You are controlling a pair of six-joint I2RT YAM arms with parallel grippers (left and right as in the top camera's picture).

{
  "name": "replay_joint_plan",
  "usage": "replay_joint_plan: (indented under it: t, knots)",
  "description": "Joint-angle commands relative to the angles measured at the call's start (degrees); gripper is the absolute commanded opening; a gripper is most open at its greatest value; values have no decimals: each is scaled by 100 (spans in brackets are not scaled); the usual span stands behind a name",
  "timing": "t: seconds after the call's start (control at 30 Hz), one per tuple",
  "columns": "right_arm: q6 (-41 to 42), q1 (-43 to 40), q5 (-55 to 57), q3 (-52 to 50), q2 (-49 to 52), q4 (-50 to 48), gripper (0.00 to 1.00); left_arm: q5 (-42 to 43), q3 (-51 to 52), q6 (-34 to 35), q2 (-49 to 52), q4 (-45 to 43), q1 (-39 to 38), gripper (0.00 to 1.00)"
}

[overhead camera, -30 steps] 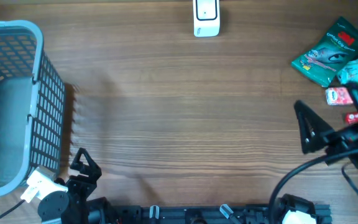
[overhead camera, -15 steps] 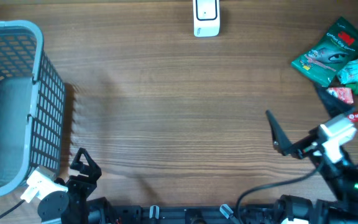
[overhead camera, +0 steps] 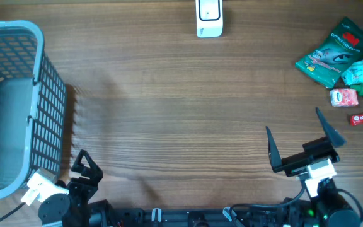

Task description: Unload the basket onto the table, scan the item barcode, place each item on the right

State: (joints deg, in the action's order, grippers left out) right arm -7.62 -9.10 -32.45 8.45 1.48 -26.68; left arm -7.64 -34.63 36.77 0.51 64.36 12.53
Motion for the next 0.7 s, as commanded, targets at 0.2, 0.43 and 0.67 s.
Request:
replay_joint_plan:
  t: [0.2, 0.43, 0.67]
  knots:
    - [535, 267, 1460, -798, -129, -684, 100, -74, 9, 35, -13, -4, 11, 100]
    - [125, 267, 1622, -815, -129, 481, 100, -74, 9, 35, -13, -4, 11, 100]
    - [11, 267, 1633, -815, -129, 1757, 100, -74, 9, 35, -13, -4, 11, 100]
